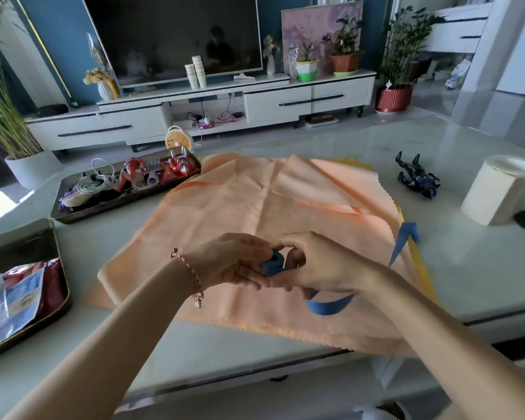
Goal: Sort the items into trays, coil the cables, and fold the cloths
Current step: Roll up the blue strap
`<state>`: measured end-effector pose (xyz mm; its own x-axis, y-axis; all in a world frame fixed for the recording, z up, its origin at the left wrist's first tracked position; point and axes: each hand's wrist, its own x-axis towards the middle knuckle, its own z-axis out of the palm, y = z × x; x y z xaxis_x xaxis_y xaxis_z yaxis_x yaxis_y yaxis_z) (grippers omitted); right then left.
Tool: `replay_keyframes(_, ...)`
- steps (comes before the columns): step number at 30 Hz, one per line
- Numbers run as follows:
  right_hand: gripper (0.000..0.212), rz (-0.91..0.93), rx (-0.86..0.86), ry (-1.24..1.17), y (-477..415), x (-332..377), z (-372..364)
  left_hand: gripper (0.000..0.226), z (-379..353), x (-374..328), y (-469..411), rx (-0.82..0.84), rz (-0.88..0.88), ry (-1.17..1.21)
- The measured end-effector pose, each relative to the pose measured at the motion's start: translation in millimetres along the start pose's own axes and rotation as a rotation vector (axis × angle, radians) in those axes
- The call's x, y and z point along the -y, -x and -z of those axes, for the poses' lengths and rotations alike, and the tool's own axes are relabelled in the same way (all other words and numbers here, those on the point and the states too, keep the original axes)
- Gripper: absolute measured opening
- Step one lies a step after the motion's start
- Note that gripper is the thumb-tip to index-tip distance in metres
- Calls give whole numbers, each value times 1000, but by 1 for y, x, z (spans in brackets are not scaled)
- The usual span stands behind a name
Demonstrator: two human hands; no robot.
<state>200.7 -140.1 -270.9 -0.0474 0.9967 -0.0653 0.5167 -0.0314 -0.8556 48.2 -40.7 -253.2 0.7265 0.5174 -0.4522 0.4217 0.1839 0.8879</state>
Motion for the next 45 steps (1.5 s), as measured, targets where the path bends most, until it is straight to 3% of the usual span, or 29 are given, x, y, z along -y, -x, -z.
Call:
replay_keyframes(4,32,-12,26,25,-3,-4,0,24,5,-3,-2,63,22,-79)
replay_keyframes(9,33,11,-257,221,-7,-11,-4,24,-15,14,-14,-154,-53,184)
replay_keyframes(14,35,-2,-408,410,-10,-16,0,19,-32,13,-28,-209,-102,354)
replay_keyframes(19,31,-32,-165,42,-8,-11,10,24,-15,4,-29,-114,-71,182)
replay_keyframes(23,34,-37,38,-32,-1,-13,16,53,1,1,-24,106,20,42)
replay_keyframes(26,29,-59,71,-33,0,-13,12,48,8,1,-23,202,53,-62)
replay_keyframes(29,25,-41,-146,102,-3,-14,7,49,2,6,-27,54,-18,37)
replay_keyframes(32,32,-41,-403,267,-5,-14,-1,46,-17,15,-31,-85,-125,221)
replay_keyframes(35,29,-18,-514,517,-7,-16,-5,37,-38,19,-36,-192,-157,354)
replay_keyframes(38,28,-16,-419,494,-7,-17,1,31,-41,15,-37,-248,-118,326)
replay_keyframes(41,36,-59,-173,136,-4,-15,12,28,-27,9,-30,-134,-52,197)
replay_keyframes(45,33,-5,-57,15,-3,-13,15,40,-5,0,-18,5,-25,63)
